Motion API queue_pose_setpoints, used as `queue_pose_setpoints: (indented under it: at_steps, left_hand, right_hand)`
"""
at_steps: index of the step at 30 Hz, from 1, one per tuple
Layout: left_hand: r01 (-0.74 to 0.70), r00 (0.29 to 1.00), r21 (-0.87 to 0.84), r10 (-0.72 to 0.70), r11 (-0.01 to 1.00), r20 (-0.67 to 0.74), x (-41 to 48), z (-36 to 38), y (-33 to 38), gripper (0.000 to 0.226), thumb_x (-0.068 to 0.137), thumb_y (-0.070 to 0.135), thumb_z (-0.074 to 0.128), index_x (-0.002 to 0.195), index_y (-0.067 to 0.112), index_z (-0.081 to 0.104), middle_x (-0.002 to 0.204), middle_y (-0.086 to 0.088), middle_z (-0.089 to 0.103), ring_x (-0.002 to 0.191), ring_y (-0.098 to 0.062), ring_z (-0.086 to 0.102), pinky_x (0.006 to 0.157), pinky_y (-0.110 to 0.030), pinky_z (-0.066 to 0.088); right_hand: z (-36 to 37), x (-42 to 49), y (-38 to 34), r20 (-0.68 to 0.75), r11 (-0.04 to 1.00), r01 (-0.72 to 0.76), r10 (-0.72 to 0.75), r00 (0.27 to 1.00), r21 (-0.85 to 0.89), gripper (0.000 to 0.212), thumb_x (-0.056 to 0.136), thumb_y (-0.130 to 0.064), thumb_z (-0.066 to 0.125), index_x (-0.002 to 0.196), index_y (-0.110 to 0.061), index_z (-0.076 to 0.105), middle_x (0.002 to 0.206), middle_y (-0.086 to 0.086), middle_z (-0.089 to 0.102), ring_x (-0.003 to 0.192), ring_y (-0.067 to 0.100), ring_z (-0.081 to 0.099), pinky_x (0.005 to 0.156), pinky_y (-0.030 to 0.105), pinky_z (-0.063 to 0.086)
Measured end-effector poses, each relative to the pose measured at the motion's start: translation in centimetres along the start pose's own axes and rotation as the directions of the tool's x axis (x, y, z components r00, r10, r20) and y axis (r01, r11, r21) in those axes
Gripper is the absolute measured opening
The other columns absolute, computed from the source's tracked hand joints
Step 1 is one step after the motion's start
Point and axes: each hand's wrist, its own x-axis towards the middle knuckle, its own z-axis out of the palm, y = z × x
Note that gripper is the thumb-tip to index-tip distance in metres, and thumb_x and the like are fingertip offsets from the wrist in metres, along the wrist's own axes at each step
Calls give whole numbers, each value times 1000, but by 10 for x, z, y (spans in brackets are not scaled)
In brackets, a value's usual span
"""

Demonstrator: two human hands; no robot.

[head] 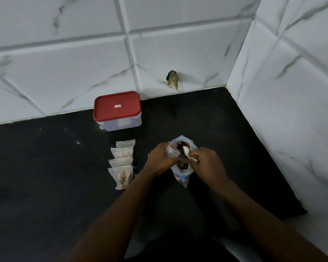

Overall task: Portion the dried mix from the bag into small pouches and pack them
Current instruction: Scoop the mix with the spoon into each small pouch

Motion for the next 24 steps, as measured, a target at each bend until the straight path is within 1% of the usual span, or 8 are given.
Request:
queue_pose_setpoints:
  at_steps: [2, 4, 8, 12, 16, 21, 23, 24]
  left_hand:
    - [-14, 1000, 7, 14, 1000, 10, 2, -3, 4, 70, 72, 32, 86, 136, 26, 57, 126, 5, 63, 114, -11, 62, 99, -37, 55]
    - [-55, 998, -32, 55, 998, 11, 1, -4, 6, 65, 75, 25, 85, 134, 27, 58, 126, 7, 63, 115, -8, 61, 95, -30, 55]
    - [-136, 990, -130, 139, 982, 9, -8, -1, 6, 66, 75, 23, 85, 136, 28, 59, 129, 11, 63, 117, -3, 61, 96, -25, 52]
    - [-163, 986, -179, 166, 970, 1, -13, 1, 3, 64, 77, 21, 85, 136, 29, 58, 128, 11, 64, 116, -2, 63, 98, -27, 53]
    - [-160, 986, -237, 168, 958, 15, -16, -3, 2, 61, 81, 14, 82, 136, 28, 59, 130, 11, 64, 116, -2, 63, 99, -28, 54]
    - [-177, 977, -251, 200, 952, 70, -15, -8, -3, 62, 84, 7, 77, 138, 29, 59, 134, 9, 62, 119, -5, 63, 101, -35, 56]
    - [-166, 979, -258, 191, 952, 76, -14, -10, -6, 62, 85, 8, 77, 139, 31, 58, 135, 10, 62, 120, -6, 63, 102, -38, 56]
    - [-159, 980, -265, 184, 951, 74, -13, -10, -8, 62, 85, 10, 77, 139, 32, 58, 135, 10, 62, 121, -6, 63, 102, -39, 56]
  right_hand:
    - [1, -1, 1, -58, 1000, 7, -6, 998, 26, 5, 90, -25, 70, 90, -23, 75, 85, -8, 61, 76, 5, 60, 67, 25, 53]
    - [2, -1, 2, -96, 999, 30, -26, 995, 45, 5, 89, -25, 72, 90, -22, 75, 86, -7, 61, 75, 4, 59, 66, 24, 52]
    - [7, 2, 2, -124, 984, 166, -157, 980, 69, 1, 87, -17, 74, 87, -17, 74, 91, -7, 62, 79, 4, 58, 69, 21, 49]
    - [10, 8, 2, -145, 961, 275, -275, 950, -19, 8, 89, -10, 68, 82, -12, 71, 88, -2, 61, 78, 7, 55, 64, 27, 51]
    - [7, 8, -5, -151, 915, 390, -402, 903, -106, 25, 91, -21, 51, 76, -11, 69, 82, 0, 62, 73, 8, 56, 61, 15, 42]
    - [7, 8, -2, -125, 949, 301, -311, 942, -93, 33, 87, -34, 47, 74, -12, 68, 81, 2, 62, 71, 9, 54, 56, 17, 41]
    - [8, 8, -3, -107, 964, 261, -264, 959, -43, 28, 86, -30, 53, 73, -10, 68, 79, 3, 62, 71, 9, 54, 56, 16, 40]
    - [8, 9, -5, -69, 970, 240, -242, 968, -33, 22, 86, -24, 59, 75, -9, 69, 81, 3, 63, 73, 12, 57, 57, 20, 45]
